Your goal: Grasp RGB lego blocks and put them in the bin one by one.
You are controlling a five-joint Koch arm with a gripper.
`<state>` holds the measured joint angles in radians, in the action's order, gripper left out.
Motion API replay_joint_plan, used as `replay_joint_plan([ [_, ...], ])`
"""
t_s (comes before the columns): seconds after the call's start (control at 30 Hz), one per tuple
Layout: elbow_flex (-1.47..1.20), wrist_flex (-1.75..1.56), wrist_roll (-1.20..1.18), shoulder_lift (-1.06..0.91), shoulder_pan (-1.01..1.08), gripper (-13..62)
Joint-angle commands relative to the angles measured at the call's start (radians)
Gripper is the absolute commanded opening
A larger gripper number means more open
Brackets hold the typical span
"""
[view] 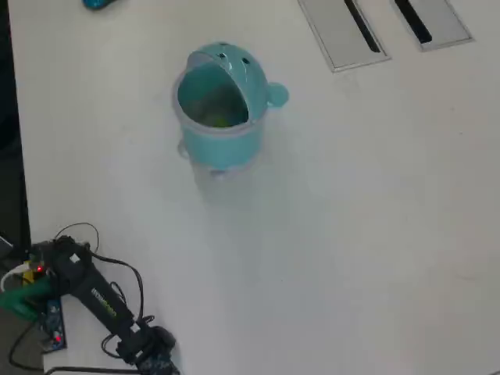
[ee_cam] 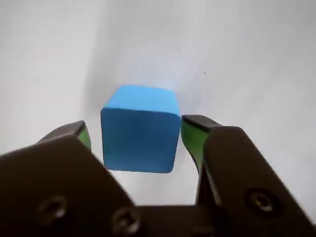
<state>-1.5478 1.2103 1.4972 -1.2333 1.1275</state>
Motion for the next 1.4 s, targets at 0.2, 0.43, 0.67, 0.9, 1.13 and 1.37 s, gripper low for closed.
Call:
replay_joint_plan([
  [0.2, 0.049, -0.051, 0.008, 0.026, 0.000, 28.7],
  [0.43, 0.034, -0.132, 0.014, 0.029, 0.000, 10.1],
  [0.67, 0.041, -0.187, 0.143, -0.046, -0.035, 10.1],
  [0.9, 0.043, -0.341, 0.141, -0.117, -0.095, 10.3],
  [1.13, 0.060, -0.469, 0.141, -0.172, -0.143, 10.3],
  [1.37, 0.064, -0.572, 0.141, -0.273, -0.187, 10.3],
])
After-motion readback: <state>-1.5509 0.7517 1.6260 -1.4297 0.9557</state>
